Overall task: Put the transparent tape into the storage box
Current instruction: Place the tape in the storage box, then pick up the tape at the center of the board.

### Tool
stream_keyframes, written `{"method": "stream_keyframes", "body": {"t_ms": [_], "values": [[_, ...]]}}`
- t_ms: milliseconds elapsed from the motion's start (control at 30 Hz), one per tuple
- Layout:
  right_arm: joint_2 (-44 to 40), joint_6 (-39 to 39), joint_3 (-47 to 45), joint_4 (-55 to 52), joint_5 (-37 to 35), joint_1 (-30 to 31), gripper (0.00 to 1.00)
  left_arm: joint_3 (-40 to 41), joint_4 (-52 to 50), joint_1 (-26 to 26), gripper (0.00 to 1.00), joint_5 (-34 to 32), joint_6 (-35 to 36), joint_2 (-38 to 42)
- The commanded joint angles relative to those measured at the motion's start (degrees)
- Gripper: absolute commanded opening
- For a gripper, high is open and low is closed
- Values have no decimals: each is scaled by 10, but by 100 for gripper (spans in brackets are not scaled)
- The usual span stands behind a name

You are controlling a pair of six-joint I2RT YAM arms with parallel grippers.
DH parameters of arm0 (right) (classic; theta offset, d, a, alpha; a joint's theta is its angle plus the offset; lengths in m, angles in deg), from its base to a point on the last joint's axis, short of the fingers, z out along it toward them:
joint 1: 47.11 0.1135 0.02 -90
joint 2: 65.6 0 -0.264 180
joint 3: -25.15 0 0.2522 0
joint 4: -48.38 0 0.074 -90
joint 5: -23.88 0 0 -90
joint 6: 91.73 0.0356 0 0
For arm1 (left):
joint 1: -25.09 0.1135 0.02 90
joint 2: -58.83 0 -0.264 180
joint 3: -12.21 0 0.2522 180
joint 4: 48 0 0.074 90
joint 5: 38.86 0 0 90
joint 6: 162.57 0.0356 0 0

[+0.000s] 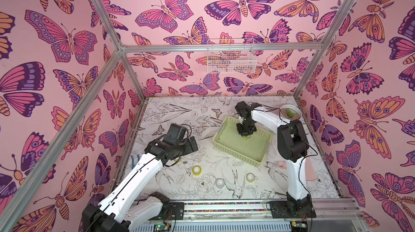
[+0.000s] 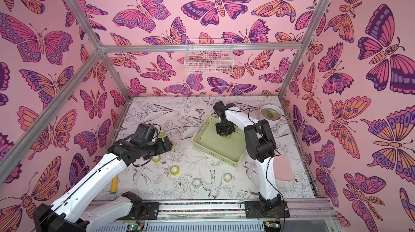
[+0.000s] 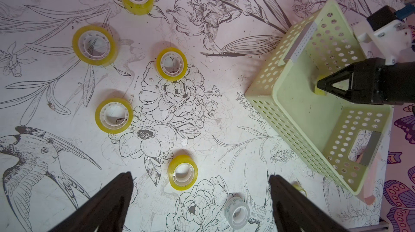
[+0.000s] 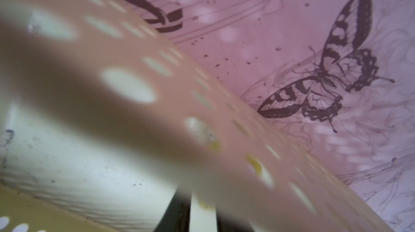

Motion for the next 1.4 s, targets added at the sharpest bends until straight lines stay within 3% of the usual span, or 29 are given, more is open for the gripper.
{"method": "stream_keyframes", "body": {"t_ms": [0, 67, 333, 467, 500, 633, 767, 1000, 1167, 1367], "values": [[-19, -6, -6, 3, 12, 2, 41, 2, 0, -2, 100, 12, 12, -9], [-41, -1, -14, 7, 15, 3, 52, 0, 0, -2, 100, 18, 13, -17], [-176, 16, -74, 8, 21, 17, 82, -4, 8, -8, 100, 16, 29, -33], [-249, 30, -134, -4, 4, 38, 90, -13, 11, -10, 100, 8, 46, -46], [-271, 38, -152, -7, 0, 44, 99, -16, 11, -10, 100, 5, 48, -48], [-353, 71, -224, -17, -15, 81, 100, -23, 18, -11, 100, 14, 62, -59], [-419, 115, -290, -32, -23, 123, 96, -28, 25, -14, 100, 41, 86, -68], [-464, 206, -360, -42, -42, 222, 79, -26, 27, -15, 100, 94, 126, -49], [-458, 241, -401, -22, -39, 256, 42, -15, 38, -16, 100, 143, 132, -29], [-445, 272, -462, 43, -10, 267, 33, -14, 39, -17, 100, 150, 130, -27]]}}
